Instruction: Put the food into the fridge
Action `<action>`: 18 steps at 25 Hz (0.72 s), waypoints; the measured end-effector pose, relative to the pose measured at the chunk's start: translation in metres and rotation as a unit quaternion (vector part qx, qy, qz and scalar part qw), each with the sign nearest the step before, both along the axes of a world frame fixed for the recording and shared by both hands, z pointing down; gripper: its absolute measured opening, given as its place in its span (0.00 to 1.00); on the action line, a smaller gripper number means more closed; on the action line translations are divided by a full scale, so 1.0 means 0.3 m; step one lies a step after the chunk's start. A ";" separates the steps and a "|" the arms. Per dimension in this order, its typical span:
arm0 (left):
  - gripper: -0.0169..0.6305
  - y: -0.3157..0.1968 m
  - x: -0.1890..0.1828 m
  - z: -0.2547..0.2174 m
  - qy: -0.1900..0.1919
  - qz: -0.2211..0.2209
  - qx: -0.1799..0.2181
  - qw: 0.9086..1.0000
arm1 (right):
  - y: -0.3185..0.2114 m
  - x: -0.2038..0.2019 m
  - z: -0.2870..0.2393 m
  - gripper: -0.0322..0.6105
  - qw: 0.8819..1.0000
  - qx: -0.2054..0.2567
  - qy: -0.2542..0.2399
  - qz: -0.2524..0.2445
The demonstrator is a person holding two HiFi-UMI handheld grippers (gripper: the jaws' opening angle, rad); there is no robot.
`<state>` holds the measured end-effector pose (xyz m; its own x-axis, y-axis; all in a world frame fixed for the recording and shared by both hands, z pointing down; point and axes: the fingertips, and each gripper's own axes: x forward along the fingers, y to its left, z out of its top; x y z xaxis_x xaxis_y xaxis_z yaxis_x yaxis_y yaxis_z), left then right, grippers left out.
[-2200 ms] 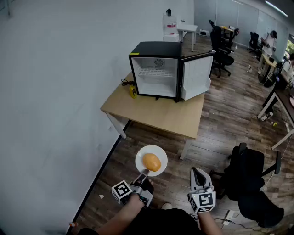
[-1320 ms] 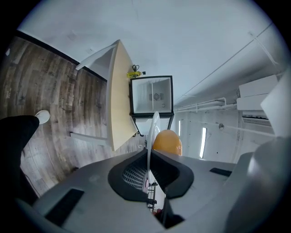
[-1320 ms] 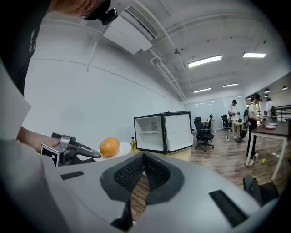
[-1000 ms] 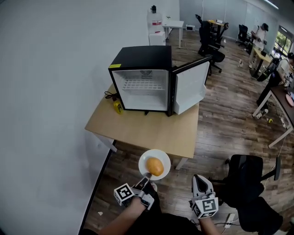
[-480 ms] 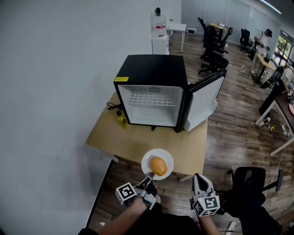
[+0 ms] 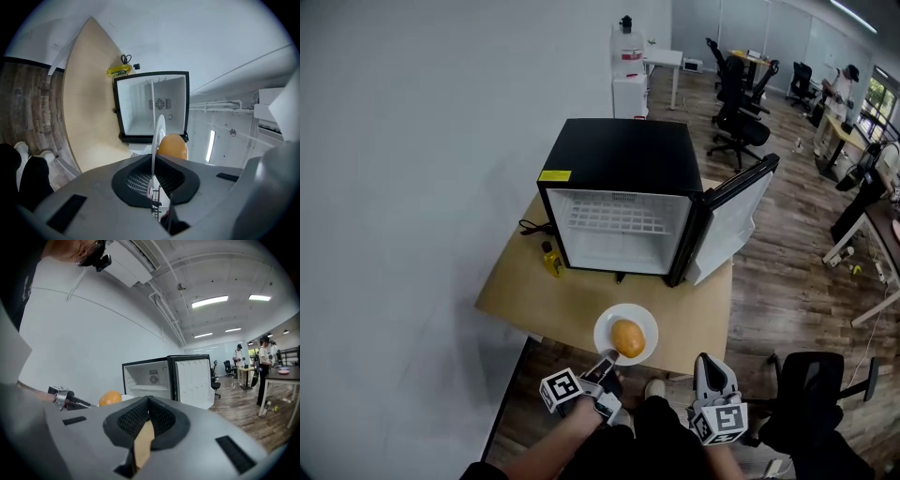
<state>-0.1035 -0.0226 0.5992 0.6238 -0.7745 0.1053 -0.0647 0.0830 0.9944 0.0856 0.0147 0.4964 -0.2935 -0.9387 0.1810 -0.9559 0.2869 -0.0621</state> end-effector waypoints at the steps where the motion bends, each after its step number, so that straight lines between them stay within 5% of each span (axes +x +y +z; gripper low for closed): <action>1: 0.06 -0.019 -0.001 0.010 -0.002 -0.001 -0.003 1.000 | -0.014 -0.013 0.000 0.14 1.000 0.005 0.017 -0.005; 10: 0.06 -0.223 0.026 0.074 -0.017 -0.001 -0.011 1.000 | -0.193 -0.054 -0.011 0.14 0.999 0.010 0.015 -0.036; 18: 0.06 -0.462 0.053 0.122 -0.034 -0.009 0.005 0.999 | -0.443 -0.033 -0.029 0.14 0.997 0.026 0.062 -0.049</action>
<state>-0.0876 -0.1612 0.6356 0.6018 -0.7865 0.1387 -0.1310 0.0742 0.9886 0.0756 -0.1183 0.4878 -0.3624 -0.9156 0.1745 -0.9226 0.3789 0.0725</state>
